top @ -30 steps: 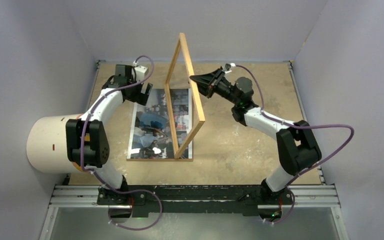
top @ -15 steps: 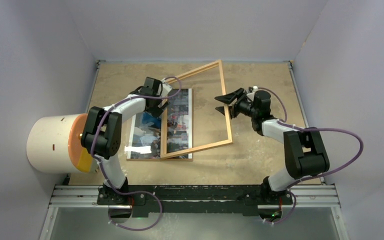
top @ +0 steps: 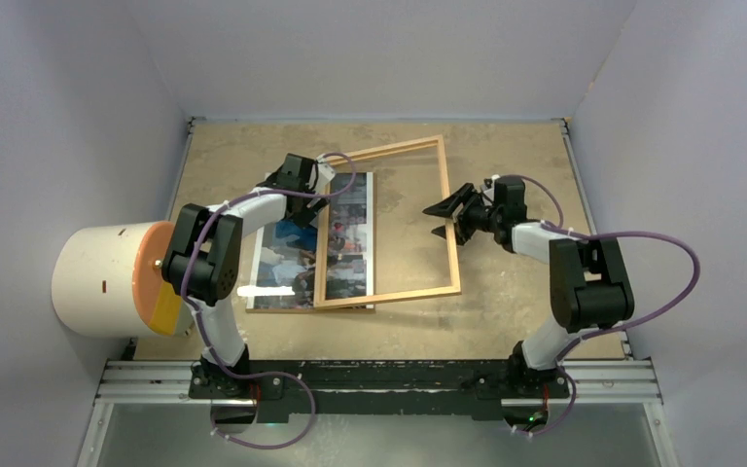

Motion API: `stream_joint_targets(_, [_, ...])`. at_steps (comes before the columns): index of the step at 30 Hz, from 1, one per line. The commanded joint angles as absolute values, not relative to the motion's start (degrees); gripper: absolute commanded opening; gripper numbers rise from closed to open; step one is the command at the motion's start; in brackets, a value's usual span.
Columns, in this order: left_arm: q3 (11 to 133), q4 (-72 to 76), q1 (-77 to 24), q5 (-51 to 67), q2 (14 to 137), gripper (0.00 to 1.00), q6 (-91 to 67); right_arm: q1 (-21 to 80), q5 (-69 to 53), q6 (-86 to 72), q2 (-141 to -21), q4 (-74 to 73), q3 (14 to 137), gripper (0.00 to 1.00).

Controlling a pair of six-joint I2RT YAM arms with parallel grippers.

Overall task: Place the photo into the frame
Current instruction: Turn over the photo frame at the center of the board.

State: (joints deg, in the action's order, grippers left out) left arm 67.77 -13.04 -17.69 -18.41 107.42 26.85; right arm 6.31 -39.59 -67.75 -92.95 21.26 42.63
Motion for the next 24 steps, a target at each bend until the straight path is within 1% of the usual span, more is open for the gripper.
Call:
stream_joint_targets(1, [65.35,-12.36,-17.58,-19.83,108.24,1.00,28.17,5.27,-35.99,-52.35,-96.67,5.18,50.16,0.68])
stream_joint_targets(9, [64.52,-12.36,-17.58,-19.90,107.86,1.00,28.56,5.27,-27.15,-44.71,-98.38,-3.38,52.30,0.71])
stream_joint_targets(13, [63.90,-12.25,-17.58,-20.14,107.20,1.00,28.83,5.27,-21.48,-40.94,-98.04,-8.02,53.16,0.76])
stream_joint_targets(14, [63.97,-12.44,-17.58,-19.94,107.02,1.00,28.83,5.27,-19.35,-40.11,-97.88,-9.03,53.55,0.79])
stream_joint_targets(21, [64.72,-14.03,-17.58,-19.43,106.59,1.00,28.35,5.36,-3.85,-37.23,-95.67,-18.36,58.05,0.84])
stream_joint_targets(23, [64.93,-14.39,-17.58,-19.23,106.23,1.00,27.88,5.66,0.37,-37.30,-94.38,-20.60,59.32,0.85])
stream_joint_targets(24, [65.13,-14.78,-17.58,-18.86,106.03,1.00,27.60,5.94,2.29,-37.62,-93.45,-21.02,59.81,0.83])
